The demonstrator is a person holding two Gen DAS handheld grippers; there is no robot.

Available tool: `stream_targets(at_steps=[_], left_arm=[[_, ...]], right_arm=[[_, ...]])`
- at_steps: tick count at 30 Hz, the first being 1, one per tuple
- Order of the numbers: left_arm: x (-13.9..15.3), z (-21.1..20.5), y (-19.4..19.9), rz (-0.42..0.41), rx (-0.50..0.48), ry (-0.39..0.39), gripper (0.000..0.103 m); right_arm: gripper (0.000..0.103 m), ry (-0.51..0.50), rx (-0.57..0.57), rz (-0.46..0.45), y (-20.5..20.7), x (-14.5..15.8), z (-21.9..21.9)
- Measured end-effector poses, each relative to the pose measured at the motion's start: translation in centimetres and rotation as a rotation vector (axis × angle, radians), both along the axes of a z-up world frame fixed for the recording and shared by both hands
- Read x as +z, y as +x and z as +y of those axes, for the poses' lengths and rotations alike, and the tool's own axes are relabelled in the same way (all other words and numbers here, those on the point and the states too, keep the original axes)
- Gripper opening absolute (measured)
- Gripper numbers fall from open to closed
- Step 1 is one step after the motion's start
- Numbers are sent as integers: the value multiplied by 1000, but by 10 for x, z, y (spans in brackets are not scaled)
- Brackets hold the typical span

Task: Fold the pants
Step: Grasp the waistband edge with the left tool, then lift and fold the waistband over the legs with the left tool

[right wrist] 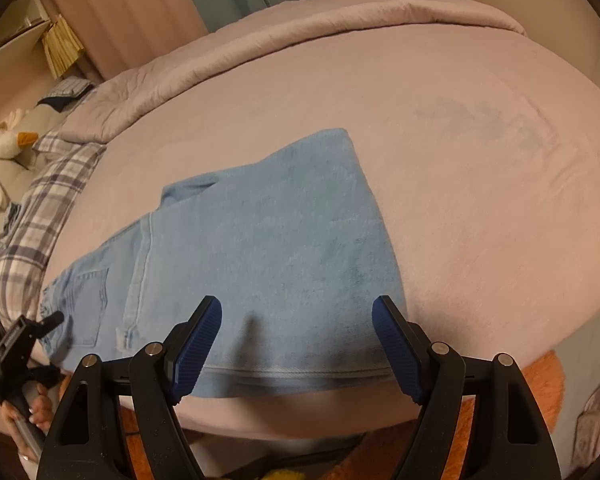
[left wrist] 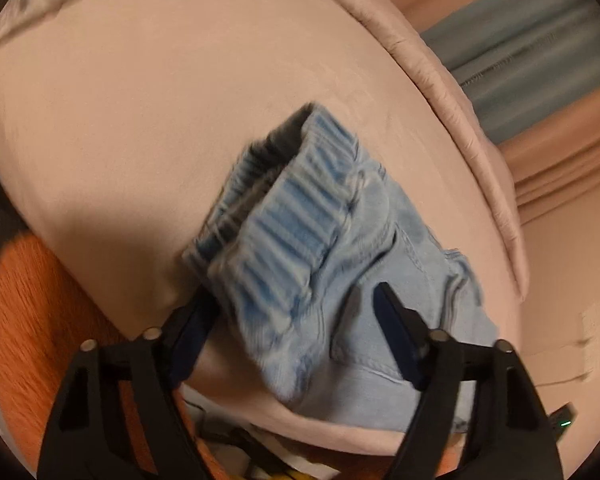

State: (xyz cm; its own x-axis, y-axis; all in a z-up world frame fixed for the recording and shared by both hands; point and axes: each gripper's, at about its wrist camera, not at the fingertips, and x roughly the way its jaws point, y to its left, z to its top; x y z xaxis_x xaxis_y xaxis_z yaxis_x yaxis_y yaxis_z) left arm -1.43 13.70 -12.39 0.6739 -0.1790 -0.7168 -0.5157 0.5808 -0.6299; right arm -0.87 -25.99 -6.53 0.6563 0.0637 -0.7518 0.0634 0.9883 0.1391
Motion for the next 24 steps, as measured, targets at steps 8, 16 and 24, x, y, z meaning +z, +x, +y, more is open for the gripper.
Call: stream_targets(at_steps=[8,16,24], left_arm=[[-5,3,1,-41,33,-57,34],[31,-17,2,-65,25,78,22],[70,-47,3,-144,-32,203,21]], right_arm=[[77,4,22,4,3,-1,3],[77,16,17,-1,-3,0,-2],[77,25,-18,-8,-7,0,-11]])
